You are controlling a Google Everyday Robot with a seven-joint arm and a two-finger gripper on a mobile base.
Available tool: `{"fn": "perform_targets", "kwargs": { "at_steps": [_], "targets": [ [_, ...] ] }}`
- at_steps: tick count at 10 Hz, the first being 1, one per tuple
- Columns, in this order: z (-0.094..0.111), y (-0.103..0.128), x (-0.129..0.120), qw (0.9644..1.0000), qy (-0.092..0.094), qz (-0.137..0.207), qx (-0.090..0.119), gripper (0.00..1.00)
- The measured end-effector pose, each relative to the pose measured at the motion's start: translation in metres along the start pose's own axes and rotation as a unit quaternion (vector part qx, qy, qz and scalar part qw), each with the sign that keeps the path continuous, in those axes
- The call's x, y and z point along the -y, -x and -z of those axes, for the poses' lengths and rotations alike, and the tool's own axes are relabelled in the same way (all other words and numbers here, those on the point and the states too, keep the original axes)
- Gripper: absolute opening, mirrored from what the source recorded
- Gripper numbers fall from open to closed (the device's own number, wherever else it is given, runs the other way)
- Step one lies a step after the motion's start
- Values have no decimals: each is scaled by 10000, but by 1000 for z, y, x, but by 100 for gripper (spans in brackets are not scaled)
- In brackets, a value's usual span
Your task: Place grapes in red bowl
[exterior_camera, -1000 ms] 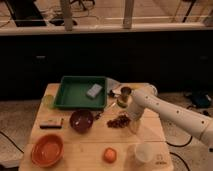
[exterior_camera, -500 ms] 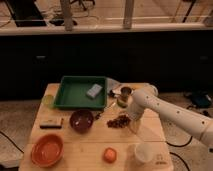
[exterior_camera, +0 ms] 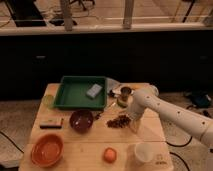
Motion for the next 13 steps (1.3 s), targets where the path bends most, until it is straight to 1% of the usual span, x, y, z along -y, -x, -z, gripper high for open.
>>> {"fn": "perform_targets", "kwargs": {
  "at_steps": [13],
  "targets": [
    [0, -3, -1, 9998, -25, 114, 133, 80]
  ]
}}
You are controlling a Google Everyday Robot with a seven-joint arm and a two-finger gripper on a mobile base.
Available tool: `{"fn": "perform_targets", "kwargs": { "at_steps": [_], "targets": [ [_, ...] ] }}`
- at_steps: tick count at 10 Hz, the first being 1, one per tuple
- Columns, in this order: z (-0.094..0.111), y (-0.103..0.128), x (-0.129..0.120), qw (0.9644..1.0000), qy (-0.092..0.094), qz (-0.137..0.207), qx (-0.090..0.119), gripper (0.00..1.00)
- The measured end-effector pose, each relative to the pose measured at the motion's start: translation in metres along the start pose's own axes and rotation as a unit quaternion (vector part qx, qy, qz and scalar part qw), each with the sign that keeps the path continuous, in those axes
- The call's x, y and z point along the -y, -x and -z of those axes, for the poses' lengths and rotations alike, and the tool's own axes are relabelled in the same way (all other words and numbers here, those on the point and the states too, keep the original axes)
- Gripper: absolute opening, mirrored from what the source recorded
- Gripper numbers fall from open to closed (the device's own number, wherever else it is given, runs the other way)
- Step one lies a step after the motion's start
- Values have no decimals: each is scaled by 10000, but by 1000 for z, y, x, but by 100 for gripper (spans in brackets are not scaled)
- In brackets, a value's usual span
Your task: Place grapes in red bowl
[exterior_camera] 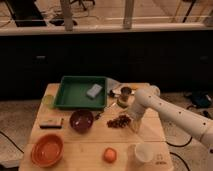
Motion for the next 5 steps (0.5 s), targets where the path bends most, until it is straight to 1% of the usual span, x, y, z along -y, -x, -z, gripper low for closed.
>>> {"fn": "perform_targets", "kwargs": {
  "at_steps": [5],
  "targets": [
    [0, 0, 0, 10000, 7, 46, 37, 80]
  ]
}}
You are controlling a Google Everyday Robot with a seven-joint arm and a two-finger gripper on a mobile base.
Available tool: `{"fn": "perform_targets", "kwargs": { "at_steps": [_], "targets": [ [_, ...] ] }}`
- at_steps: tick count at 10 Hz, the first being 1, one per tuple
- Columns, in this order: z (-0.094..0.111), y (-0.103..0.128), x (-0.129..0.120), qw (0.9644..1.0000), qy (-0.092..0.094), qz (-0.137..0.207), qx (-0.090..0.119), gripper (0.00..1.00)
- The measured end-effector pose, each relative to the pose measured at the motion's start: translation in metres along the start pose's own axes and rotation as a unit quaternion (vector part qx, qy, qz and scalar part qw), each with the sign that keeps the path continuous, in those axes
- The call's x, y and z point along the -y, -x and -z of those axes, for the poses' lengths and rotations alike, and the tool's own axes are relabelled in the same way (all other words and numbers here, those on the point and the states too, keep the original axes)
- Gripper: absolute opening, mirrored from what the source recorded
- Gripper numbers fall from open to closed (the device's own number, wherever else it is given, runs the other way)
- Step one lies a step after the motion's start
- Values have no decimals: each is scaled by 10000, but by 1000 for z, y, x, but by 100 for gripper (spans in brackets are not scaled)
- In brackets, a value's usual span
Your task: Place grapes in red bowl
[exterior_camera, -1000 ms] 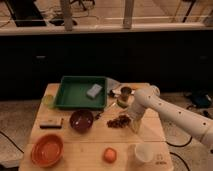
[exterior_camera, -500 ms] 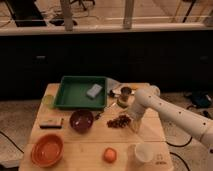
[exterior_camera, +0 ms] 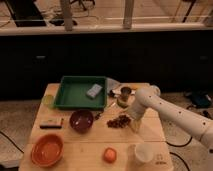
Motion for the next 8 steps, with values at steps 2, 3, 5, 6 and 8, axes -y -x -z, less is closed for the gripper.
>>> {"fn": "perform_targets", "kwargs": {
  "at_steps": [2, 3, 5, 6, 8],
  "targets": [
    [1, -1, -1, 10000, 4, 8, 11, 80],
    [1, 0, 0, 10000, 7, 21, 17, 80],
    [0, -1, -1, 10000, 18, 32, 26, 80],
    [0, -1, 0, 10000, 19, 36, 28, 80],
    [1, -1, 0, 10000, 25, 51, 41, 80]
  ]
}}
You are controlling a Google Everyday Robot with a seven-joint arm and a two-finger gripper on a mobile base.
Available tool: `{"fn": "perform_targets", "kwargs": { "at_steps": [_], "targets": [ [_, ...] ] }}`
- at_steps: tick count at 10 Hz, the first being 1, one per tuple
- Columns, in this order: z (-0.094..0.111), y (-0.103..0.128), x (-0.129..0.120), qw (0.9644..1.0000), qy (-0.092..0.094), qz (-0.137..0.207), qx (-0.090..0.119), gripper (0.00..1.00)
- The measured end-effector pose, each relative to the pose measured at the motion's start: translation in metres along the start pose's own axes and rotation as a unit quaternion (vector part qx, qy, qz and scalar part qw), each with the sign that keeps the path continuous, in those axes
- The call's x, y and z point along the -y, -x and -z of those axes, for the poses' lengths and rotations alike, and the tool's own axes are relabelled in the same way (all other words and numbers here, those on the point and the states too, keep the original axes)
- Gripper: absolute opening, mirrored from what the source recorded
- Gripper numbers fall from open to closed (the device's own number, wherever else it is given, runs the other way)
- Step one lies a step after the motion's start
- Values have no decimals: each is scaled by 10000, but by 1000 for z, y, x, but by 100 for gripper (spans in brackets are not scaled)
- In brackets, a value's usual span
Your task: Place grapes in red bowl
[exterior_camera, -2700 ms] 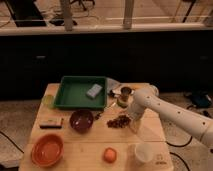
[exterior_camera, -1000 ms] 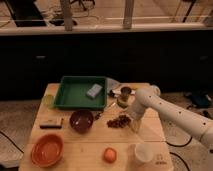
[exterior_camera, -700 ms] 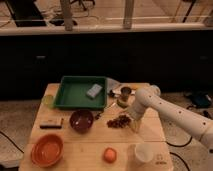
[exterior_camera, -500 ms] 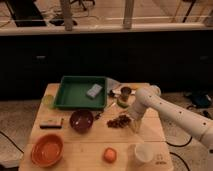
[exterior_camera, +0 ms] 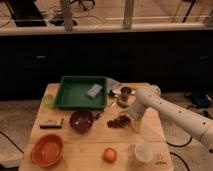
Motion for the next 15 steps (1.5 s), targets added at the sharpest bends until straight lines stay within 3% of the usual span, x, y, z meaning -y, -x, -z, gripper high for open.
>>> {"fn": "perform_targets", "kwargs": {
  "at_steps": [15],
  "targets": [
    [0, -1, -2, 9999, 68, 112, 85, 80]
  ]
}}
